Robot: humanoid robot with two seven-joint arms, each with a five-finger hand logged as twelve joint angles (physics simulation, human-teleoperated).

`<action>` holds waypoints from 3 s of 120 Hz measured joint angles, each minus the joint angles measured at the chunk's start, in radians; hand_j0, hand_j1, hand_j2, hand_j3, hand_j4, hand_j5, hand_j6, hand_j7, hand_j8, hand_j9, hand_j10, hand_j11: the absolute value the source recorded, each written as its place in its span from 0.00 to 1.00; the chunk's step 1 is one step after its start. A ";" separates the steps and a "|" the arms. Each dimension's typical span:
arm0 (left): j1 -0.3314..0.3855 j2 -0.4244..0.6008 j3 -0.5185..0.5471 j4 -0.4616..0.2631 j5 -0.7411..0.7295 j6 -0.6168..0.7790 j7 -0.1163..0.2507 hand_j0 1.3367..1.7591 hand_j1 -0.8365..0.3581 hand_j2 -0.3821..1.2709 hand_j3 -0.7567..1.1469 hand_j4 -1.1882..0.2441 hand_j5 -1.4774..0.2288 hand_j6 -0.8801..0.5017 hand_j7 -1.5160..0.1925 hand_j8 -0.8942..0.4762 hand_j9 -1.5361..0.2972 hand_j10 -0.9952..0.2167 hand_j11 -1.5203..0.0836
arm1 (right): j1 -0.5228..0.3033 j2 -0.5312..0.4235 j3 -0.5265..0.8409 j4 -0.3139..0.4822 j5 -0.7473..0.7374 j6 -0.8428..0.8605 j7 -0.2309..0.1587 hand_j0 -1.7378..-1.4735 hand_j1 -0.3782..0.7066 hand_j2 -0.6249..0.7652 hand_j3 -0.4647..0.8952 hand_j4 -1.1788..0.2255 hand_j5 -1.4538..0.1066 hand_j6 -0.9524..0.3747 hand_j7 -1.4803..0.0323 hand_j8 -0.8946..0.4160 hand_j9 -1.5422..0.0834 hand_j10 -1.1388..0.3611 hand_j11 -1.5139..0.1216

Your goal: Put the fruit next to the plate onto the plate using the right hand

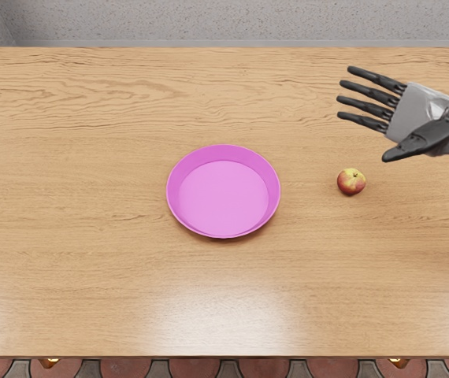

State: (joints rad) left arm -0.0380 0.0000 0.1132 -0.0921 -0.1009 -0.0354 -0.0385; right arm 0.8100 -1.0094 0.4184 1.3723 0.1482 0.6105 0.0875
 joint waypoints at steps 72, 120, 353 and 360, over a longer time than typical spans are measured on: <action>0.001 0.000 0.000 0.000 0.000 0.000 0.000 0.76 0.76 0.26 0.40 0.67 0.69 0.47 0.71 0.48 0.67 0.63 0.76 | 0.011 0.027 0.025 0.298 -0.772 -0.681 -0.200 0.30 0.06 0.45 0.34 0.81 0.90 0.69 0.95 0.66 0.92 0.74 0.90; 0.001 0.000 0.000 0.000 0.000 0.000 0.000 0.76 0.76 0.26 0.40 0.67 0.69 0.47 0.71 0.48 0.67 0.63 0.76 | 0.026 0.172 -0.155 0.346 -0.937 -1.165 -0.509 0.30 0.07 0.45 0.34 0.81 0.90 0.69 0.94 0.65 0.92 0.73 0.89; 0.001 0.000 0.000 0.000 0.000 0.000 0.000 0.76 0.76 0.26 0.40 0.67 0.69 0.47 0.71 0.48 0.67 0.63 0.76 | 0.779 0.579 -1.034 0.074 -0.392 -1.221 -0.698 0.30 0.40 0.40 0.34 0.60 0.65 0.46 0.69 0.43 0.68 0.53 0.66; 0.001 0.000 0.000 0.000 0.000 0.000 0.000 0.76 0.76 0.26 0.40 0.67 0.69 0.47 0.71 0.48 0.67 0.63 0.76 | 0.775 0.579 -1.034 0.064 -0.393 -1.221 -0.698 0.30 0.42 0.40 0.34 0.58 0.63 0.45 0.67 0.41 0.66 0.52 0.64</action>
State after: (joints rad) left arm -0.0372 0.0000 0.1135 -0.0921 -0.1010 -0.0353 -0.0384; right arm 1.5850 -0.4300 -0.6152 1.4366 -0.2445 -0.6109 -0.6109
